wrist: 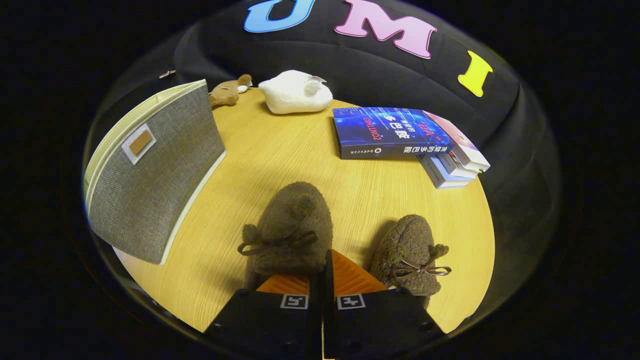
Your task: Open the storage box then place both shoes into the box .Put the left shoe in first, then the right shoe, with the right side of both shoes facing outward in a uniform manner.
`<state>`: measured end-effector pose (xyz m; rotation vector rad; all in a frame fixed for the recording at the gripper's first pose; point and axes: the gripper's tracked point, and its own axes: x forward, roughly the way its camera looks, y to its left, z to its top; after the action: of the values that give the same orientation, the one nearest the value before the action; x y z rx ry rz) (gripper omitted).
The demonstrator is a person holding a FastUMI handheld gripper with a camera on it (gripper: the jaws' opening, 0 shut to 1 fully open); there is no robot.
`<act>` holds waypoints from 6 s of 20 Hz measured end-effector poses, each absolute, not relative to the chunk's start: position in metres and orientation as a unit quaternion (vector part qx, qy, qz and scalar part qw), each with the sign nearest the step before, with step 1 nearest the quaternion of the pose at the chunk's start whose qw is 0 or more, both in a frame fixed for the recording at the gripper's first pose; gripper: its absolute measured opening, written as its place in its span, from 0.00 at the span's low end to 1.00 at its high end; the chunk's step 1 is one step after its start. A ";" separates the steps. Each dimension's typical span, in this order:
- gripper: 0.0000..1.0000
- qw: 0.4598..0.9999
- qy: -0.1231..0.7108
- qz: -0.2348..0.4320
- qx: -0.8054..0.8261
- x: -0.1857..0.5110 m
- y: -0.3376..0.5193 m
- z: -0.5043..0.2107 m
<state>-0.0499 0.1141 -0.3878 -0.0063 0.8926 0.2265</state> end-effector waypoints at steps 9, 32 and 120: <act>0.06 0.926 0.346 0.133 0.066 -0.046 0.125 -0.261; 0.06 0.872 0.436 0.147 0.166 0.008 0.366 -0.197; 0.07 0.913 0.360 0.114 0.154 -0.042 0.067 -0.203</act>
<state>-0.0423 0.0666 -0.2035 0.3168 0.7420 0.2356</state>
